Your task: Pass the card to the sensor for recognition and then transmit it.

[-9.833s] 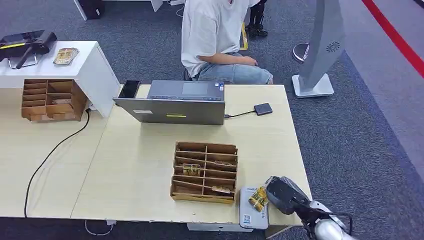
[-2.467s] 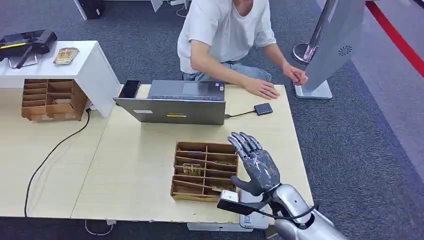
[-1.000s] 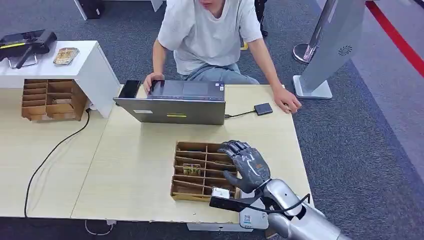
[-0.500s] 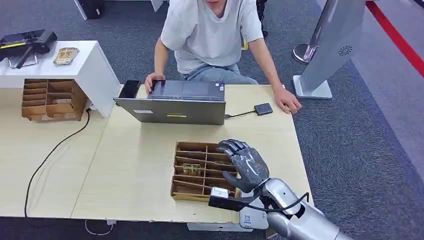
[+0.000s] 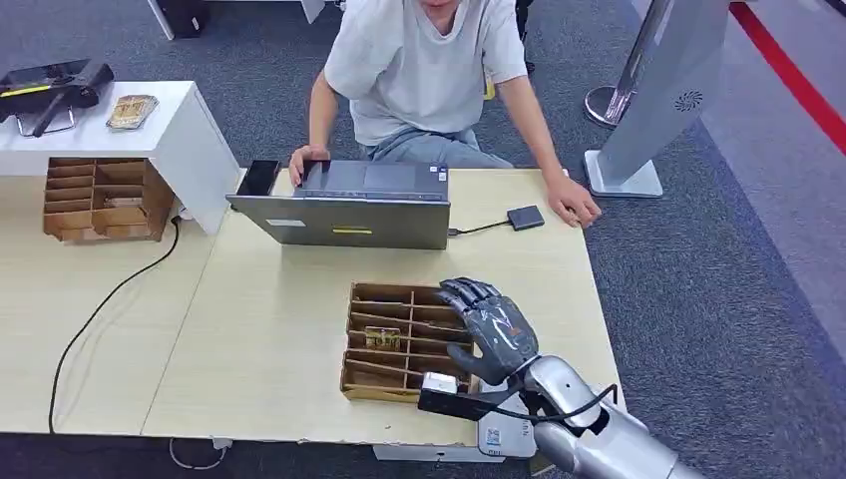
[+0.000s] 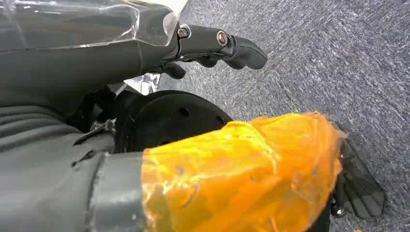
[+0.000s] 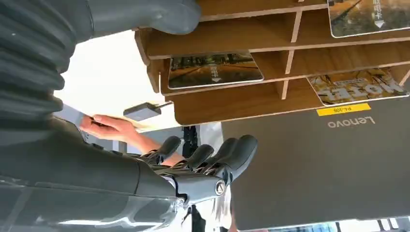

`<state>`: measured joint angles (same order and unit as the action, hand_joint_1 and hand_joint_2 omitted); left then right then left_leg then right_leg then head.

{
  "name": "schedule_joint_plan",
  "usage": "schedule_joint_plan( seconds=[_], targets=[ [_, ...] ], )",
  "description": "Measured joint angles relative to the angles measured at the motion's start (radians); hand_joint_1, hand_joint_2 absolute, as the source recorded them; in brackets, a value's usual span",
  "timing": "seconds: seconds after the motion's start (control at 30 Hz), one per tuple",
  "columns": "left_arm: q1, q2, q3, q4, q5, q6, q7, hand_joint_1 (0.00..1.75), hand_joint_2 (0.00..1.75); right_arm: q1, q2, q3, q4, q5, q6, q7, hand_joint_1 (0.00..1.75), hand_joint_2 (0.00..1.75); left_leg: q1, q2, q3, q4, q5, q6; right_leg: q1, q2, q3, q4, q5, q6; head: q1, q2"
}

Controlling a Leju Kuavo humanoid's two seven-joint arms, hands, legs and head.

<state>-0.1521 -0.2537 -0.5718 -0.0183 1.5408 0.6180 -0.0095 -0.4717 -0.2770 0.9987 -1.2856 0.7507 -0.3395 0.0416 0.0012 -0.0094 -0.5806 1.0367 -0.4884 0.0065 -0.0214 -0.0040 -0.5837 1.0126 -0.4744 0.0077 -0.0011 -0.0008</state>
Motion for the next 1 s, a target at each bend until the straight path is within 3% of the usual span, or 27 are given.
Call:
schedule_joint_plan(
  seconds=[0.3,0.33,0.37,0.4,0.57,0.63,0.7,0.73,0.83,1.0],
  targets=[
    [0.000,0.000,0.000,0.000,0.000,0.000,0.001,0.00,0.00,-0.001,0.000,0.000,0.006,-0.002,0.003,0.000,0.51,1.75,0.000,0.000,0.000,0.000,0.000,0.000,0.000,0.000,0.000,0.000,0.000,0.000,0.000,0.000],
    [0.000,0.000,0.000,0.000,0.000,0.000,0.001,0.00,0.00,-0.001,0.000,0.000,0.006,-0.002,0.003,0.000,0.59,1.75,0.000,0.000,0.000,0.000,0.000,0.000,0.000,0.000,0.000,0.000,0.000,0.000,0.000,0.000],
    [0.000,0.000,0.000,0.000,0.000,0.000,0.001,0.00,0.00,-0.002,0.001,0.000,0.007,-0.003,0.003,0.000,0.84,1.75,0.000,0.000,0.000,0.000,0.000,0.000,0.000,0.000,0.000,0.000,0.000,0.000,0.000,0.000],
    [0.000,0.000,0.000,0.000,0.000,0.000,0.001,0.00,0.00,-0.002,0.001,0.000,0.008,-0.004,0.003,0.001,1.24,1.75,0.000,0.000,0.000,0.000,0.000,0.000,0.000,0.000,0.000,0.000,0.000,0.000,0.000,0.000],
    [0.000,0.000,0.000,0.000,0.000,0.000,0.001,0.00,0.00,-0.002,0.001,0.000,0.008,-0.004,0.003,0.001,1.24,1.75,0.000,0.000,0.000,0.000,0.000,0.000,0.000,0.000,0.000,0.000,0.000,0.000,0.000,0.000],
    [0.000,0.000,0.000,0.000,0.000,0.000,0.001,0.00,0.00,-0.003,0.002,0.000,0.010,-0.005,0.005,0.001,1.40,1.75,0.000,0.000,0.000,0.000,0.000,0.000,0.000,0.000,0.000,0.000,0.000,0.000,0.000,0.000],
    [0.000,0.000,0.000,0.000,0.000,0.000,0.002,0.00,0.00,-0.005,0.004,0.001,0.013,-0.005,0.006,0.001,1.40,1.75,0.000,0.000,0.000,0.000,0.000,0.000,0.000,0.000,0.000,0.000,0.000,0.000,0.000,0.000],
    [0.000,0.001,0.000,0.000,0.000,0.000,0.003,0.00,0.00,-0.008,0.006,0.001,0.017,-0.006,0.006,0.003,1.48,1.75,0.000,0.000,0.000,0.000,0.000,0.000,0.000,0.000,0.000,0.000,0.000,0.000,0.000,0.000],
    [0.000,0.001,0.000,0.000,0.000,0.000,0.003,0.00,0.00,-0.013,0.008,0.001,0.018,-0.006,0.006,0.003,1.43,1.75,0.000,0.000,0.000,0.000,0.000,0.000,0.000,0.000,0.000,0.000,0.000,0.000,0.000,0.000],
    [0.000,0.002,0.000,0.000,0.000,0.000,0.003,0.00,0.00,-0.017,0.011,0.002,0.021,-0.007,0.010,0.003,1.50,1.75,0.000,0.000,0.000,0.000,0.000,0.000,0.000,0.000,0.000,0.000,0.000,0.000,0.000,0.000]
  ],
)
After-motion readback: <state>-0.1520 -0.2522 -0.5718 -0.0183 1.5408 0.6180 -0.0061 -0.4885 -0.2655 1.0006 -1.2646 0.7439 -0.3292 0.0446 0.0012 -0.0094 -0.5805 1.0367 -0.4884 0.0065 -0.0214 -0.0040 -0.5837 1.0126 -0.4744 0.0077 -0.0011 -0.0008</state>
